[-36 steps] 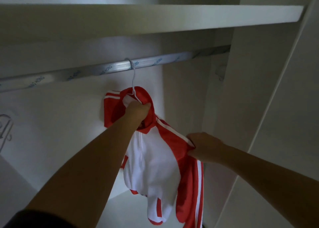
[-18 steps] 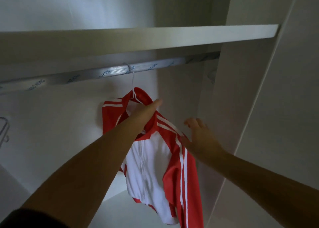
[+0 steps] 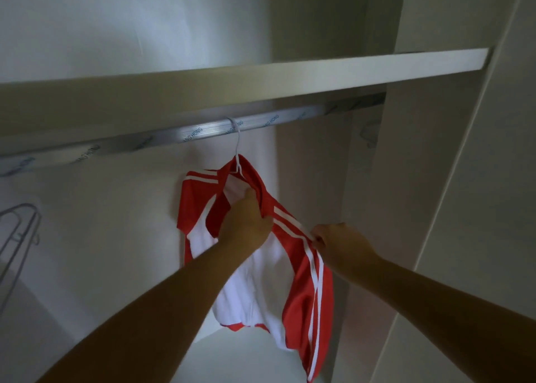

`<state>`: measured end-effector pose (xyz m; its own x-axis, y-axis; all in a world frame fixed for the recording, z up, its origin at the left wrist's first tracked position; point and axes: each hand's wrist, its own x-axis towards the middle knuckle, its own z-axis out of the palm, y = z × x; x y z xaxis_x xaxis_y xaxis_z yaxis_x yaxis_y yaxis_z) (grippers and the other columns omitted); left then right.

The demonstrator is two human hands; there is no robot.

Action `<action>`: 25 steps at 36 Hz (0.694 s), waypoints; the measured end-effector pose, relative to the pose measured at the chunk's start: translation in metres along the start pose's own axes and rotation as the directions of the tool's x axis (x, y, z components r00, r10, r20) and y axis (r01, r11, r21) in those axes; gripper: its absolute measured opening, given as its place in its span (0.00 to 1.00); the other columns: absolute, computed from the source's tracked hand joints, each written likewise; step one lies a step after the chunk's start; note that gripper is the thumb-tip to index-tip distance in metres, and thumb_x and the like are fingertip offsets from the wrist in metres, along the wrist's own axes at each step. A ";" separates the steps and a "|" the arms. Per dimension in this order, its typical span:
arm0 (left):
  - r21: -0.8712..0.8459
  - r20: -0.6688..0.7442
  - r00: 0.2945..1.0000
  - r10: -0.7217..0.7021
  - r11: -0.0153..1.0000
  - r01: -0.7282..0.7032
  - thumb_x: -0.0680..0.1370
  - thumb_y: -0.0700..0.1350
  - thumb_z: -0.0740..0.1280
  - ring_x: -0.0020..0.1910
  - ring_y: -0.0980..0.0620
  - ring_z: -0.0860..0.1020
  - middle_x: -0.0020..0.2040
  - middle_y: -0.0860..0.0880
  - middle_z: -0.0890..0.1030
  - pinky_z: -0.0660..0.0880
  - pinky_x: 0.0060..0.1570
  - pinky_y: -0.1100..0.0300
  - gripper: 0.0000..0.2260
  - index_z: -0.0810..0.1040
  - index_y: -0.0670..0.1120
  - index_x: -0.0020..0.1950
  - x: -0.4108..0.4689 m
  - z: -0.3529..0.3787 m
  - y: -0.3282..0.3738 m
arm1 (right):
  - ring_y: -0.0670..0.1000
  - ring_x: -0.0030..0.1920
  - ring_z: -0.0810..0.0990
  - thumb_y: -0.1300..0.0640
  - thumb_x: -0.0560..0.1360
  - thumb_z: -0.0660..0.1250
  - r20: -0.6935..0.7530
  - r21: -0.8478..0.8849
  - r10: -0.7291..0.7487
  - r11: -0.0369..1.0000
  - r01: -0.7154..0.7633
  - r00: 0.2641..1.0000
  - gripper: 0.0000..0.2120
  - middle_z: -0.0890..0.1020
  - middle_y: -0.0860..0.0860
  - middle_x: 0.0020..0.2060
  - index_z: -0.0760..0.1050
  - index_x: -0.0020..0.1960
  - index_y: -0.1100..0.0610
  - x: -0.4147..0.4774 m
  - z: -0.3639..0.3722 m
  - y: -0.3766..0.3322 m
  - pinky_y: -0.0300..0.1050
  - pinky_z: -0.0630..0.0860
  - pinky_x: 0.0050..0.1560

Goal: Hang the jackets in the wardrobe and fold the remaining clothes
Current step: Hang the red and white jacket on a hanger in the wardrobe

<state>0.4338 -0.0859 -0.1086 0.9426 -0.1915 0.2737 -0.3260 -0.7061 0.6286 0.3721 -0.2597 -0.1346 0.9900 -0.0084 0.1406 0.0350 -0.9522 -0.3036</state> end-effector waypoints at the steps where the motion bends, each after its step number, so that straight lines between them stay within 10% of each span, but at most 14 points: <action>1: -0.024 -0.090 0.996 0.021 0.999 -0.024 0.76 0.39 0.65 0.30 0.56 0.72 0.31 0.53 0.71 0.66 0.29 0.66 0.09 0.66 0.45 0.40 -0.001 0.001 0.000 | 0.49 0.38 0.76 0.56 0.80 0.58 0.005 -0.010 -0.005 1.000 0.005 1.000 0.09 0.78 0.49 0.38 0.77 0.48 0.55 0.000 0.000 -0.001 0.42 0.74 0.42; 6: -0.251 -0.366 0.930 -0.027 0.965 -0.071 0.79 0.35 0.57 0.30 0.48 0.72 0.34 0.38 0.76 0.69 0.30 0.60 0.09 0.75 0.44 0.46 -0.002 -0.013 -0.004 | 0.47 0.36 0.74 0.59 0.79 0.60 0.019 -0.032 -0.001 0.999 0.001 1.000 0.08 0.77 0.49 0.37 0.78 0.48 0.56 0.004 -0.002 -0.001 0.37 0.68 0.38; 14: -0.351 -0.373 0.927 -0.033 0.930 -0.107 0.79 0.34 0.57 0.27 0.56 0.66 0.28 0.45 0.67 0.63 0.30 0.64 0.14 0.69 0.39 0.33 -0.002 -0.020 -0.024 | 0.42 0.30 0.69 0.59 0.79 0.61 0.071 -0.021 0.010 1.000 -0.008 0.997 0.07 0.70 0.43 0.30 0.76 0.45 0.56 0.012 -0.002 -0.001 0.32 0.62 0.31; 18: -0.179 -0.535 0.840 -0.093 0.984 -0.005 0.77 0.41 0.65 0.40 0.52 0.75 0.42 0.49 0.75 0.68 0.41 0.75 0.04 0.73 0.41 0.49 0.018 -0.033 -0.045 | 0.47 0.33 0.73 0.60 0.79 0.61 0.110 -0.041 0.019 0.999 -0.014 0.994 0.08 0.70 0.44 0.30 0.75 0.41 0.57 0.019 -0.005 0.002 0.35 0.67 0.35; 21: -0.127 -0.355 0.913 -0.201 0.978 0.166 0.73 0.52 0.72 0.55 0.46 0.76 0.57 0.45 0.74 0.76 0.54 0.53 0.26 0.69 0.40 0.65 0.036 -0.039 -0.055 | 0.43 0.30 0.71 0.60 0.79 0.61 0.125 -0.034 0.018 0.999 -0.013 0.992 0.15 0.70 0.44 0.30 0.67 0.34 0.51 0.023 -0.002 0.000 0.32 0.63 0.31; 25: 0.150 -0.292 0.928 -0.230 0.948 0.282 0.80 0.48 0.62 0.52 0.39 0.79 0.50 0.42 0.80 0.72 0.46 0.52 0.13 0.76 0.41 0.58 0.050 -0.043 -0.062 | 0.44 0.33 0.73 0.58 0.79 0.61 0.158 -0.054 0.013 0.999 -0.005 0.987 0.12 0.71 0.44 0.31 0.69 0.37 0.52 0.025 0.003 0.000 0.32 0.65 0.33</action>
<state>0.4985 -0.0223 -0.1022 0.9288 0.1834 0.3221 -0.0326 -0.8252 0.5639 0.3969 -0.2586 -0.1341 0.9995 0.0273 -0.0139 0.0229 -0.9671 -0.2533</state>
